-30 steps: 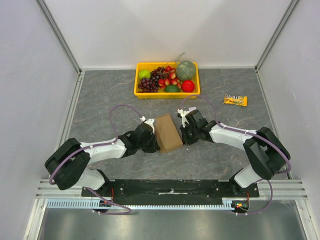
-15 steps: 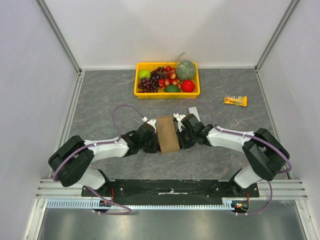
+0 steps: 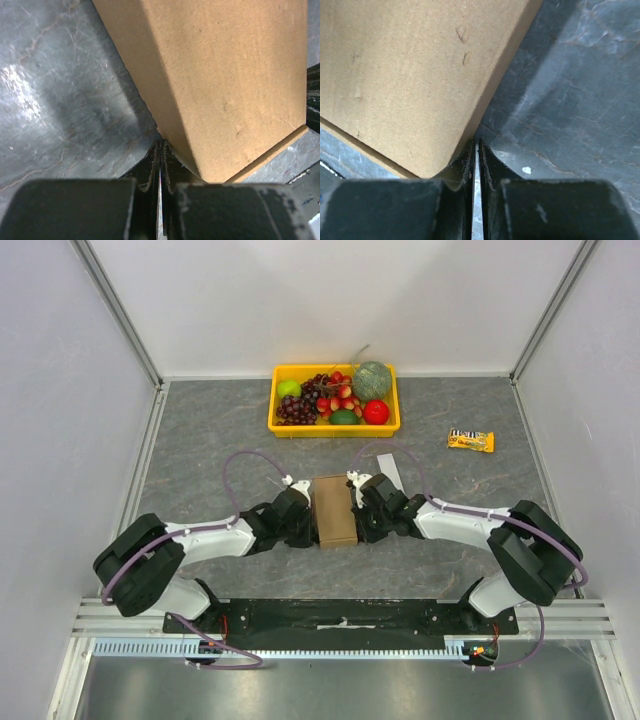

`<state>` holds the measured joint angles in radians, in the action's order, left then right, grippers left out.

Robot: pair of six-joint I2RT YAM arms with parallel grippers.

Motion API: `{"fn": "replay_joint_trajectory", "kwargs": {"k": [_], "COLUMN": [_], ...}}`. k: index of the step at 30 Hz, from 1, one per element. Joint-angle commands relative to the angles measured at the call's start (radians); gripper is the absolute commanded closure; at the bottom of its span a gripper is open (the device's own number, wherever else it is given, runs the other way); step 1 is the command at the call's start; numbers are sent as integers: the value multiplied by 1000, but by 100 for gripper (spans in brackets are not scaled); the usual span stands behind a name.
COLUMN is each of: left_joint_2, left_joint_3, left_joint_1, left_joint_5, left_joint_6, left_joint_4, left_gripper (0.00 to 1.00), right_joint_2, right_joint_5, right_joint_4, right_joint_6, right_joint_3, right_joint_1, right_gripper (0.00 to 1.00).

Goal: Fold the paper box

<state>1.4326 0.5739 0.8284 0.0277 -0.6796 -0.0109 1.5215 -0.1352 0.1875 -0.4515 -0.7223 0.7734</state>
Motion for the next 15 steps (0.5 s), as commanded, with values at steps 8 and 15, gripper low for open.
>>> {"fn": "replay_joint_trajectory", "kwargs": {"k": [8, 15], "left_joint_2": [-168, -181], "left_joint_3": [-94, 16], "left_joint_1": [55, 22], "left_joint_5": [-7, -169], "left_joint_6": [-132, -108], "left_joint_4": [-115, -244], "left_gripper": [98, 85], "right_joint_2": [-173, -175], "right_joint_5": [20, 151], "right_joint_4": [58, 122], "right_joint_6": [-18, 92], "right_joint_3": [77, -11], "right_joint_1": [43, -26], "right_gripper": [88, 88]}}
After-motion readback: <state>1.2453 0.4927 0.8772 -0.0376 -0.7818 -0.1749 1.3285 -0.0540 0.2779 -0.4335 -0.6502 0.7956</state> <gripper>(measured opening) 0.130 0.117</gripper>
